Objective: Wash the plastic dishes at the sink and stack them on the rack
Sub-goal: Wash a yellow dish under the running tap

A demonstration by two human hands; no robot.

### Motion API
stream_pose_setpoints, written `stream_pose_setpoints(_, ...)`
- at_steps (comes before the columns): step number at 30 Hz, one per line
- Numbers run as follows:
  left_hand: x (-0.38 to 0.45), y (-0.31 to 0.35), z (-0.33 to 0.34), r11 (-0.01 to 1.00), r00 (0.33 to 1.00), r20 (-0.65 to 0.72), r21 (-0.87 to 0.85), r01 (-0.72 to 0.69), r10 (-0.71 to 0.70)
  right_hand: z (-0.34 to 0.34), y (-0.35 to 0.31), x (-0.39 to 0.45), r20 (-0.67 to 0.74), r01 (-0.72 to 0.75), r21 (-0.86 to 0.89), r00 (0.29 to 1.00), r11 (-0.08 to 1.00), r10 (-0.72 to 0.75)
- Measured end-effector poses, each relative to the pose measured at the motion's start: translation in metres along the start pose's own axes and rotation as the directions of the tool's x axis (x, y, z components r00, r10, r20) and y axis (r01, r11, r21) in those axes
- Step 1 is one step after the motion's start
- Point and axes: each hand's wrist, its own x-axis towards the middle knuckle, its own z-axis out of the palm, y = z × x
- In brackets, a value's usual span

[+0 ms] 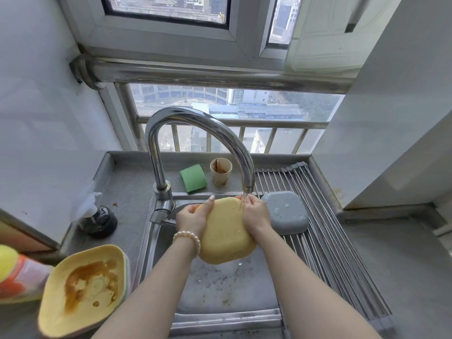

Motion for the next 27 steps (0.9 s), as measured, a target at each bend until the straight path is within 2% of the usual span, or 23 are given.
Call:
stream_pose_setpoints(1,-0.002,0.001,0.001,0.999,0.999,-0.036,-0.043,0.034,-0.035,0.002,-0.003,-0.003,-0.036,-0.002,-0.149,0.999,0.989,-0.004)
stream_pose_setpoints(3,-0.001,-0.001,0.002,0.987,0.984,-0.131,-0.118,0.110,-0.125,0.010,-0.008,-0.015,-0.101,-0.011,-0.461,0.994,0.887,-0.040)
stream_pose_setpoints(4,0.000,-0.002,0.003,0.974,0.968,-0.173,-0.164,0.156,-0.184,0.018,-0.007,-0.023,-0.114,0.001,-0.546,0.991,0.838,-0.075)
stream_pose_setpoints(5,-0.002,0.000,0.005,0.959,0.951,-0.200,-0.206,0.196,-0.237,0.027,-0.005,-0.034,-0.119,0.023,-0.558,0.987,0.829,-0.108)
stream_pose_setpoints(7,-0.002,0.000,0.010,0.912,0.922,-0.184,-0.305,0.276,-0.340,0.039,-0.001,-0.052,-0.203,0.052,-0.388,0.969,0.920,-0.140)
stream_pose_setpoints(9,-0.006,0.000,0.014,0.860,0.904,-0.120,-0.380,0.339,-0.409,0.039,0.000,-0.055,-0.299,-0.004,-0.066,0.954,0.998,-0.016)
stream_pose_setpoints(11,-0.011,0.000,0.016,0.823,0.901,-0.064,-0.438,0.362,-0.430,0.036,-0.002,-0.046,-0.270,-0.106,0.220,0.949,0.970,0.165)
stream_pose_setpoints(12,-0.010,-0.001,0.016,0.803,0.899,-0.032,-0.464,0.374,-0.436,0.034,-0.002,-0.040,-0.236,-0.130,0.303,0.949,0.944,0.207)
stream_pose_setpoints(15,-0.008,0.002,0.013,0.755,0.893,0.113,-0.494,0.430,-0.435,0.027,-0.002,-0.023,-0.203,-0.077,0.410,0.964,0.909,0.174)
stream_pose_setpoints(18,-0.015,0.007,0.007,0.761,0.875,0.158,-0.439,0.477,-0.457,0.016,-0.002,-0.011,-0.198,-0.080,0.449,0.962,0.890,0.186)
stream_pose_setpoints(20,-0.018,0.011,0.004,0.836,0.903,0.158,-0.343,0.429,-0.399,0.006,0.000,-0.002,-0.184,-0.169,0.429,0.945,0.888,0.269)
stream_pose_setpoints(23,-0.008,0.006,0.005,0.986,0.986,0.029,0.004,0.165,-0.165,-0.005,0.006,0.005,-0.103,-0.220,0.338,0.958,0.915,0.268)
stream_pose_setpoints(25,-0.015,0.013,0.004,0.987,1.000,0.020,0.160,0.000,-0.003,-0.009,0.007,0.004,-0.015,-0.265,0.228,0.961,0.937,0.275)
stream_pose_setpoints(27,-0.017,0.018,0.007,0.939,0.987,0.115,0.312,-0.141,0.110,-0.007,0.011,0.005,0.096,-0.306,0.211,0.952,0.928,0.292)
